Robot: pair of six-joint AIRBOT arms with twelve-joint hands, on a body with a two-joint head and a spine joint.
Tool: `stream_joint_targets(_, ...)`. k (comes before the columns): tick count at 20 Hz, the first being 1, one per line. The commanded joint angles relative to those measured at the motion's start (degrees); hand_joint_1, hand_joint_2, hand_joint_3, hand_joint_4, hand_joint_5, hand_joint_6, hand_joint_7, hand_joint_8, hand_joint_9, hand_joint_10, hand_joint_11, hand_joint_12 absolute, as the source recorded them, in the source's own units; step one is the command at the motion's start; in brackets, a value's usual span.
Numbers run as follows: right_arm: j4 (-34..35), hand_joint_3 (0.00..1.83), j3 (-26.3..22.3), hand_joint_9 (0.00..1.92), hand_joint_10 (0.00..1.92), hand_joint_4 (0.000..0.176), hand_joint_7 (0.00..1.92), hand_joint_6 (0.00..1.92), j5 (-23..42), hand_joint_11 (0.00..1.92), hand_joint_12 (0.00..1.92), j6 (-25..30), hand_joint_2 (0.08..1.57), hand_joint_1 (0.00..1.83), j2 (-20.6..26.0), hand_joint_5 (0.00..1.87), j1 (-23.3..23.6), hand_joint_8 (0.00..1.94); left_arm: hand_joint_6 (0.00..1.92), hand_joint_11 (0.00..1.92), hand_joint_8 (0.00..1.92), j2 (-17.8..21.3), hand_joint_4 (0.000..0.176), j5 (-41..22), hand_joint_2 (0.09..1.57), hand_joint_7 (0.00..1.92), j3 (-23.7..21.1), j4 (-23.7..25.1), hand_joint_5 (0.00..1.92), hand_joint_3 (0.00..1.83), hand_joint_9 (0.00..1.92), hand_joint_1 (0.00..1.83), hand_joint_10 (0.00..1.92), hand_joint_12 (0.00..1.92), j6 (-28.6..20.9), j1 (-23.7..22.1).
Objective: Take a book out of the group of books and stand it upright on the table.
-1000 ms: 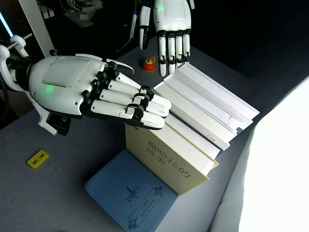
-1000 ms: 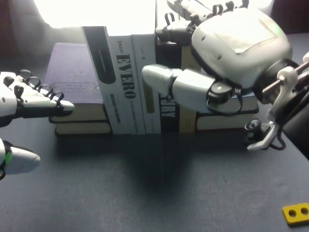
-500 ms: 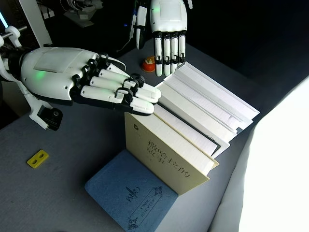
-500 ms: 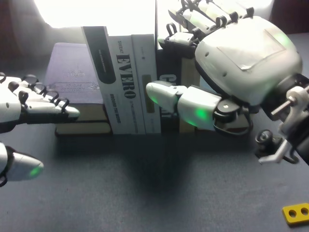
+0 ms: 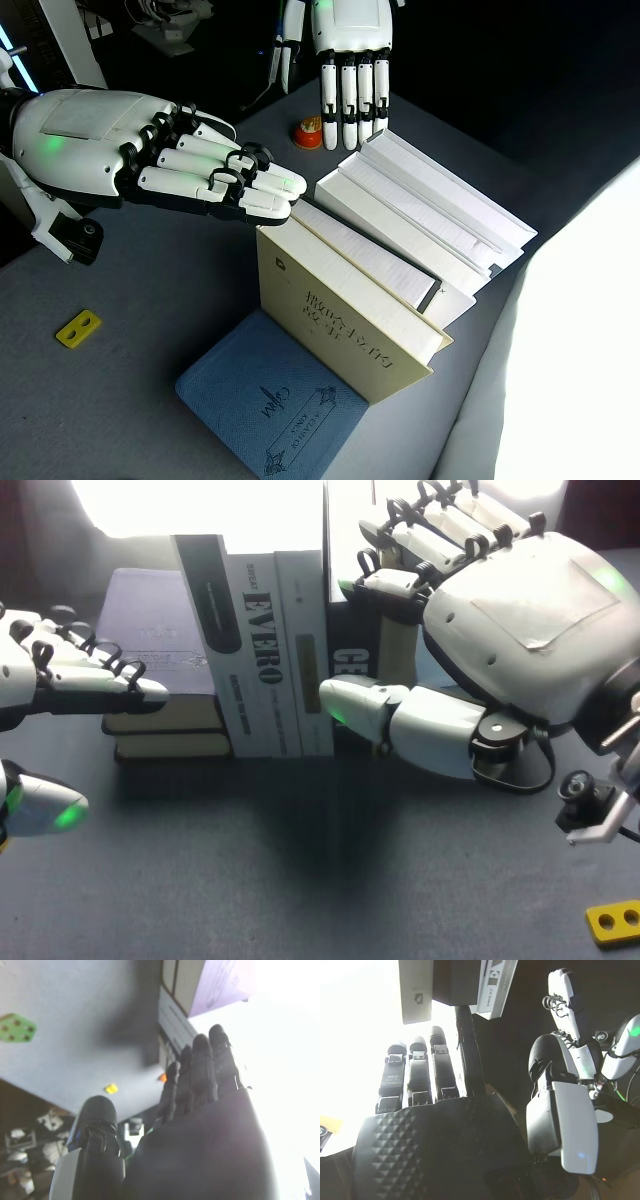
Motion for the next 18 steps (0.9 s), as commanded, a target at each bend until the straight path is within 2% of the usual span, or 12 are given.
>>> stream_joint_targets(1,-1.31,0.0,-0.37,0.05,0.01,0.012,0.16,0.03,2.23,0.04,0.03,-0.31,1.19,0.0,0.55,0.67,0.04,0.01,0.01,0.0,0.0,0.11,0.026,3.59,1.37,0.09,-0.43,0.73,0.07,0.0,0.07,0.19,0.0,0.25,-0.12,-0.86)
stream_joint_targets(2,-1.3,0.0,-0.71,0.07,0.01,0.007,0.18,0.01,2.15,0.01,0.2,-0.31,1.19,0.0,0.8,0.69,-0.08,0.01,0.01,0.0,0.0,0.15,0.028,3.25,1.36,0.09,-0.68,0.73,0.07,0.0,0.08,0.19,0.0,0.27,-0.14,-1.0)
stream_joint_targets(4,-1.3,0.0,-2.18,0.08,0.01,0.01,0.19,0.01,1.71,0.0,0.31,-0.7,1.18,0.0,1.63,0.71,-0.41,0.0,0.01,0.0,0.0,0.23,0.032,1.64,1.35,0.09,-1.28,0.74,0.08,0.0,0.09,0.22,0.01,0.33,-0.2,-1.03)
stream_joint_targets(6,-1.3,0.0,-3.51,0.08,0.01,0.016,0.21,0.01,1.18,0.0,0.36,-0.91,1.18,0.0,2.37,0.72,-0.9,0.0,0.0,0.0,0.0,0.35,0.027,1.64,1.35,0.1,-1.17,0.75,0.06,0.0,0.08,0.2,0.0,0.35,-0.19,-1.11)
stream_joint_targets(8,-1.28,0.0,-4.92,0.07,0.0,0.022,0.21,0.0,0.48,0.0,0.31,-1.04,1.17,0.0,3.34,0.71,-1.76,0.0,0.0,0.0,0.0,0.35,0.025,1.59,1.35,0.09,-0.6,1.35,0.06,0.0,0.07,0.2,0.0,0.36,-0.33,-1.82)
stream_joint_targets(10,-1.28,0.0,-6.85,0.08,0.0,0.007,0.21,0.0,-0.01,0.0,0.35,-2.39,1.17,0.0,4.39,0.72,-3.16,0.0,0.01,0.0,0.01,0.35,0.021,1.56,1.35,0.12,0.06,1.47,0.1,0.0,0.1,0.25,0.01,0.41,-0.37,-1.63)
stream_joint_targets(11,-1.28,0.0,-7.6,0.06,0.0,0.011,0.19,0.0,0.05,0.0,0.3,-3.52,1.18,0.0,4.68,0.7,-3.87,0.0,0.0,0.0,0.0,0.35,0.027,1.56,1.35,0.12,0.4,1.47,0.09,0.0,0.1,0.22,0.01,0.38,-0.37,-1.43)
stream_joint_targets(13,-1.03,0.0,-8.6,0.05,0.0,0.007,0.18,0.0,0.15,0.0,0.2,-4.91,1.18,0.01,5.07,0.71,-5.19,0.0,0.0,0.0,0.0,0.35,0.031,1.53,1.36,0.13,1.1,1.47,0.08,0.0,0.1,0.19,0.0,0.38,-0.39,-1.27)
stream_joint_targets(14,-0.37,0.0,-8.86,0.06,0.0,0.015,0.19,0.0,-0.01,0.0,0.23,-5.46,1.17,0.0,5.2,0.71,-5.58,0.0,0.0,0.0,0.0,0.35,0.03,1.53,1.36,0.12,1.4,1.34,0.08,0.0,0.08,0.18,0.0,0.35,-0.39,-1.29)
stream_joint_targets(15,1.16,0.0,-9.19,0.08,0.01,0.014,0.26,0.0,-0.45,0.0,0.25,-6.87,1.17,0.0,5.3,0.71,-5.89,0.01,0.0,0.0,0.0,0.35,0.025,1.53,1.37,0.11,1.76,1.2,0.07,0.0,0.07,0.16,0.0,0.33,-0.39,-1.29)
stream_joint_targets(16,2.37,0.0,-9.61,0.08,0.0,0.012,0.26,0.0,-1.42,0.0,0.24,-8.06,1.17,0.0,5.54,0.71,-6.31,0.0,0.0,0.0,0.0,0.38,0.029,1.51,1.36,0.1,2.16,1.2,0.06,0.0,0.07,0.16,0.0,0.33,-0.39,-1.28)
stream_joint_targets(18,2.52,0.0,-10.07,0.08,0.0,0.012,0.22,0.0,-1.7,0.0,0.29,-8.89,1.17,0.0,5.7,0.69,-6.99,0.0,0.0,0.0,0.0,0.42,0.03,1.49,1.36,0.1,2.79,1.2,0.05,0.0,0.07,0.16,0.0,0.3,-0.39,-1.28)
